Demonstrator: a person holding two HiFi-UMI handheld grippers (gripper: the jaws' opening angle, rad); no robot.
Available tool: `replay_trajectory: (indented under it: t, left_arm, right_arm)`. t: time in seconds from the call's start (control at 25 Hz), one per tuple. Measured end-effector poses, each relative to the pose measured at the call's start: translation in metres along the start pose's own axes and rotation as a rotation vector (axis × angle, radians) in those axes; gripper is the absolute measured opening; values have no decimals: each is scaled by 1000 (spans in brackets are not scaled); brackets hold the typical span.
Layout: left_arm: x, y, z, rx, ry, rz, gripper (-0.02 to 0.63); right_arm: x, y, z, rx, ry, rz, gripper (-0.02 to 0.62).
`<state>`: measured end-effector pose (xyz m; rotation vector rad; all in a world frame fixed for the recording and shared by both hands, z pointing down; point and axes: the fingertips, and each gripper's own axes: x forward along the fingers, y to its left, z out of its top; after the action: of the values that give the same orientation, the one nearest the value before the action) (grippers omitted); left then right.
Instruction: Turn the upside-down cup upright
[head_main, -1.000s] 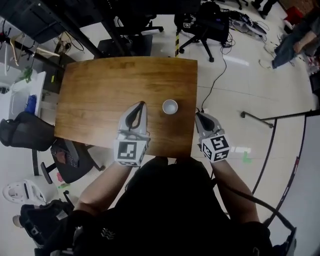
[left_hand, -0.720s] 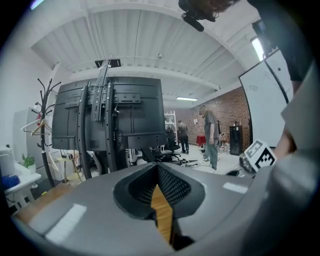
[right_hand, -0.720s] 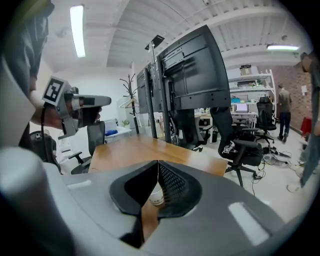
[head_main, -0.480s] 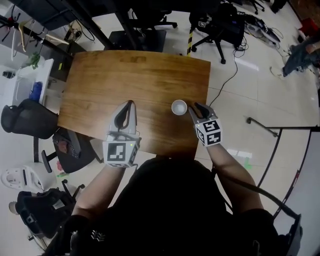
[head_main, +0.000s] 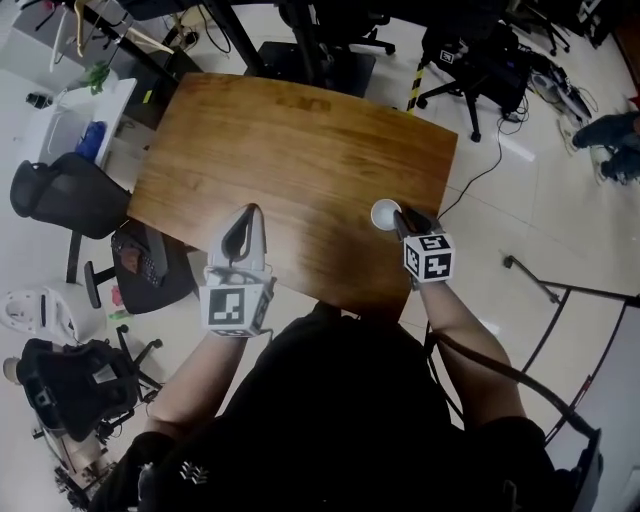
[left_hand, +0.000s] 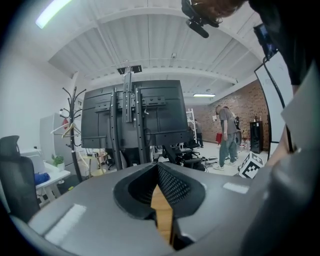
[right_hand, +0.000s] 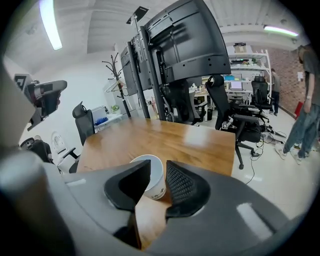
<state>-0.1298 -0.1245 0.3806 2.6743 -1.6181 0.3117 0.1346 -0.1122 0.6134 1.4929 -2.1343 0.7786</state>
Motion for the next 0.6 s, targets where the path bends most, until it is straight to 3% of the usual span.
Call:
replay_trajectory:
  t: [0.32,0.6]
  left_arm:
    - [-14,20,0,-2,-13,54,0]
    - [-15,19,1,-11,-12,55,0]
  right_arm:
    - [12,0,-5,-21,54,-17,74]
    - [15,-2,-8,-40,73,-32,55]
